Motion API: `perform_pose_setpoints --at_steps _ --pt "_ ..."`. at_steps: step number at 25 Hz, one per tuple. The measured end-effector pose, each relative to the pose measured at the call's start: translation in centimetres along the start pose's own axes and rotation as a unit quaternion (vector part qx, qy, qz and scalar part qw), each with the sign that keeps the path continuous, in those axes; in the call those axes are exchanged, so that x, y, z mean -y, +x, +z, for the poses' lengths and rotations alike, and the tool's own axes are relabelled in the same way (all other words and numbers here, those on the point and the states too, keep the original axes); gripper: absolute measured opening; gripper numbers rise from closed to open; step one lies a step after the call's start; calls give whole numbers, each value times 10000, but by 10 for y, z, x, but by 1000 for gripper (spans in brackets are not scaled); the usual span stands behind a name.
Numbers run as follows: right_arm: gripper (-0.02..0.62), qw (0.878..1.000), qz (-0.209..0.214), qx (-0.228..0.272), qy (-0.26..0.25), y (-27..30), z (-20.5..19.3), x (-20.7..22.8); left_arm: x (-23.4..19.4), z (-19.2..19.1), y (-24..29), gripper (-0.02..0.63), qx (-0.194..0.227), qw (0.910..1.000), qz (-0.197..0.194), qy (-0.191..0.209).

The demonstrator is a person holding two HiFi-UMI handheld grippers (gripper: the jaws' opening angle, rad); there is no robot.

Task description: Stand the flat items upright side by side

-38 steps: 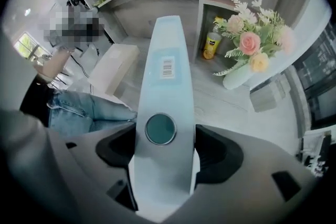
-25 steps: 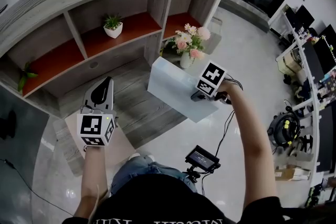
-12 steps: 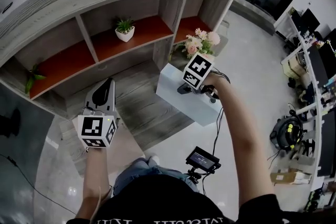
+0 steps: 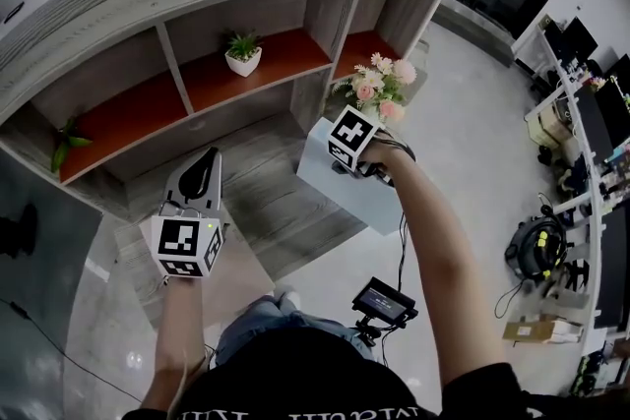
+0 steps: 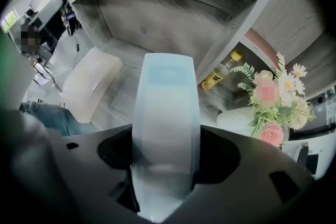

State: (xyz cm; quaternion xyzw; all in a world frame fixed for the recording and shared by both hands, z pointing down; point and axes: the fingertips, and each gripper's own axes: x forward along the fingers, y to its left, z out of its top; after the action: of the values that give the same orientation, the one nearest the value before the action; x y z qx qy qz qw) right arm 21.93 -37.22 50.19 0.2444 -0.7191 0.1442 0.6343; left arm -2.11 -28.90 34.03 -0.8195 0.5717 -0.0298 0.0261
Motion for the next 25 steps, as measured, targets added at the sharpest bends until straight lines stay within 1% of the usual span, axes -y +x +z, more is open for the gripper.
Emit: perform_pose_setpoints --at_steps 3,7,13,17,21,25 --pt "313 10000 66 33 59 -4 -3 -8 -1 3 -3 12 55 10000 -28 11" --pt "314 9992 169 316 201 -22 0 -17 -4 11 -5 12 153 9999 -28 0" --pt "314 9962 73 813 289 -56 7 -24 1 23 -6 12 307 9995 -113 -19" --pt "314 9926 -80 1168 324 -77 11 -23 7 28 -7 12 381 9991 -203 16" --pt "314 9828 -246 1753 527 -97 15 -21 10 30 -9 12 407 9988 -251 35" --pt "314 9664 -315 2331 1039 -105 13 -14 13 31 -9 12 419 9987 -286 70"
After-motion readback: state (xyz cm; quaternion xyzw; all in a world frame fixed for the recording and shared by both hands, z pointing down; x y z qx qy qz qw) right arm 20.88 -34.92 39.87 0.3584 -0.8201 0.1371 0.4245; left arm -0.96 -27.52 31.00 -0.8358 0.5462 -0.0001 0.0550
